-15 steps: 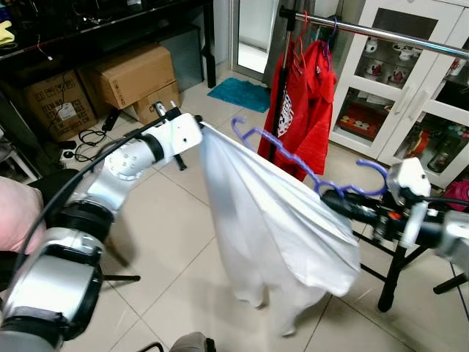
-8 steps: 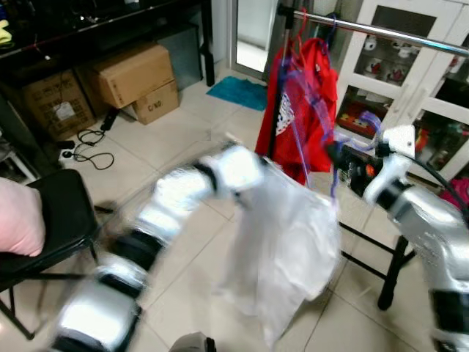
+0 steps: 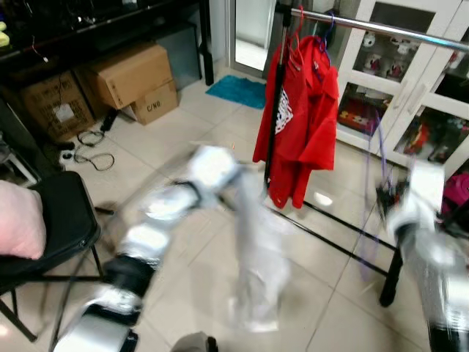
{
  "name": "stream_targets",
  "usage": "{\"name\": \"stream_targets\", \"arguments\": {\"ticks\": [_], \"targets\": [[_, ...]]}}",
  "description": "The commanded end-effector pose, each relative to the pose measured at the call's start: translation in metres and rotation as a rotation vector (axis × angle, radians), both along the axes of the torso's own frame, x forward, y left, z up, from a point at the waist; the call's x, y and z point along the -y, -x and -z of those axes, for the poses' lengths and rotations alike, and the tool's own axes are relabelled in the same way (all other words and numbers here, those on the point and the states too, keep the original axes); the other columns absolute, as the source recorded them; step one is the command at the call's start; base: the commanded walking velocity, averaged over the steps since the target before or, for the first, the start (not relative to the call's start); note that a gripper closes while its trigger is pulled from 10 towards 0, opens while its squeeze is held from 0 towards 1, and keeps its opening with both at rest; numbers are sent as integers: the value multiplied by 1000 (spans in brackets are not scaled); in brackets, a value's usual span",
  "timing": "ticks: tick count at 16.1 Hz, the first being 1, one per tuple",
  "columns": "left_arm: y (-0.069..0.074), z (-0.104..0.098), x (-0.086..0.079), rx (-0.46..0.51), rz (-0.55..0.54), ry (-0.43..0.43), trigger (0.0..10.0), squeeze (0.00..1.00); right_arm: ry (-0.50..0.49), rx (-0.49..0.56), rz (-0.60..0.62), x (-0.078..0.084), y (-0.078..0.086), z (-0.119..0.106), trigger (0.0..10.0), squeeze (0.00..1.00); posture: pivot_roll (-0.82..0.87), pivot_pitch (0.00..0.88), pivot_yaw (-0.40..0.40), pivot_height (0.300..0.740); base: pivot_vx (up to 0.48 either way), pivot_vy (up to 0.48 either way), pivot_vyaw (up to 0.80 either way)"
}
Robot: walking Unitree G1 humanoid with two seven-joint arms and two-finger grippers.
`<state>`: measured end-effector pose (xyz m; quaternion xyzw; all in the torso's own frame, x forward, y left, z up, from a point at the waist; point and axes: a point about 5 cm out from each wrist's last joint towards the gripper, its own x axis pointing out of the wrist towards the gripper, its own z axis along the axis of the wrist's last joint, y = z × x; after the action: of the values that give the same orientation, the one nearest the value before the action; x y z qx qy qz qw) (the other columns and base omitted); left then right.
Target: Hang hanger
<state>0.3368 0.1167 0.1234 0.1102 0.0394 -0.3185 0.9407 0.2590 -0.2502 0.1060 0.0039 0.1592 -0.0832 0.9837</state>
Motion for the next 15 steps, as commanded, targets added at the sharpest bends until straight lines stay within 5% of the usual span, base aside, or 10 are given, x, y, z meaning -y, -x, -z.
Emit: {"name": "stream_targets", "arguments": {"ticks": [1, 3, 6, 7, 10, 12, 15], "targets": [[-6, -12, -5, -5, -84, 111, 10000, 0, 28, 30, 3, -3, 5, -9, 10000, 0, -55, 0, 91, 740, 0, 0, -788], [0, -16, -25, 7, -237, 331, 10000, 0, -46, 43, -87, -22, 23, -15, 10000, 0, -92, 0, 105, 740, 0, 0, -778], [12, 19, -38, -117, -350, 38, 10000, 0, -116, -66, -51, -36, 45, 9, 10000, 0, -22, 0, 43, 740, 0, 0, -779], [23, 22, -37, -101, -296, 1, 10000, 0, -111, -92, -44, -40, 47, 15, 10000, 0, -9, 0, 30, 740, 0, 0, -788], [39, 22, -40, -102, -298, 58, 10000, 0, 40, -17, -59, -48, 36, 18, 10000, 0, -3, 0, 61, 740, 0, 0, -785], [41, 29, -41, -118, -321, 42, 10000, 0, -52, -41, -29, -47, 34, 22, 10000, 0, 0, 0, 62, 740, 0, 0, -781], [40, 27, -42, -109, -327, 7, 10000, 0, -46, -40, -55, -47, 33, 27, 10000, 0, 17, 0, 46, 740, 0, 0, -788]]}}
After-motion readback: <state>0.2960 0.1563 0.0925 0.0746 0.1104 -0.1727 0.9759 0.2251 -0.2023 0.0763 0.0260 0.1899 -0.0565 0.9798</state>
